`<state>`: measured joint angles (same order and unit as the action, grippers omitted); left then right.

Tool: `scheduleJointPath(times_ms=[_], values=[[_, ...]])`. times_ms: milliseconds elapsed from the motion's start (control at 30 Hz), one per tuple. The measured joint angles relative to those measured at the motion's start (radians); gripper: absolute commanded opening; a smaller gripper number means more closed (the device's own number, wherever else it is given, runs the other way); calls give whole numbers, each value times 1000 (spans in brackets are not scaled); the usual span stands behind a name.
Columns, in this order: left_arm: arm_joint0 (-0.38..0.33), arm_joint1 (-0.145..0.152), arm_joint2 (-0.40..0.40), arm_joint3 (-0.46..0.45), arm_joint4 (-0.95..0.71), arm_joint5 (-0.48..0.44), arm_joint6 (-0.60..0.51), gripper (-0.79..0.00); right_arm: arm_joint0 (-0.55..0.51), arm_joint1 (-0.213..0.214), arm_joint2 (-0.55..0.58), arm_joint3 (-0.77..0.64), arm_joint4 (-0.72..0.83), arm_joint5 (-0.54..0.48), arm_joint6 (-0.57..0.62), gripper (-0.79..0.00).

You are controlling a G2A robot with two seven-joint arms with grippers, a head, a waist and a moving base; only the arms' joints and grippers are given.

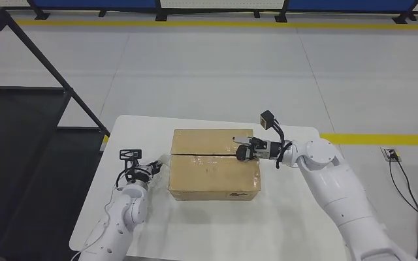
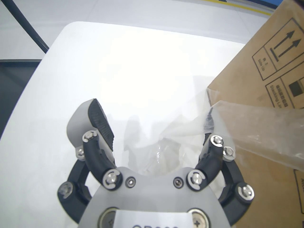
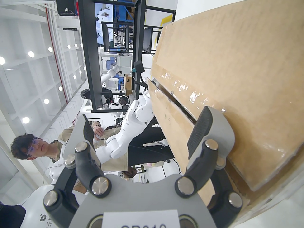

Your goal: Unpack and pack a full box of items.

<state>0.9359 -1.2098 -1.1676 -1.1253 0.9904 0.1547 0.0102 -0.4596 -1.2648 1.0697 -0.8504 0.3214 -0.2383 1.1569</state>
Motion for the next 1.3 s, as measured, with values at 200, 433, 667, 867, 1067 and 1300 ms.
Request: scheduleJointPath(times_ms=[200, 433, 667, 867, 1067, 1300], values=[[38, 1, -41, -63, -10, 25, 29, 0, 8, -2, -3, 25, 9, -12, 10, 0], [86, 4, -89, -143, -5, 47, 42, 0, 13, -2, -5, 41, 17, -20, 18, 0], [129, 3, -136, -229, -24, 68, 59, 0, 15, -2, -7, 53, 22, -26, 28, 0], [145, -1, -164, -270, -46, 95, 53, 0, 17, -3, -9, 59, 27, -31, 33, 0], [142, -10, -181, -287, -101, 119, 42, 0, 16, -2, -9, 58, 28, -36, 34, 0], [148, -19, -198, -321, -143, 123, 62, 0, 14, 0, -7, 55, 30, -38, 38, 0]])
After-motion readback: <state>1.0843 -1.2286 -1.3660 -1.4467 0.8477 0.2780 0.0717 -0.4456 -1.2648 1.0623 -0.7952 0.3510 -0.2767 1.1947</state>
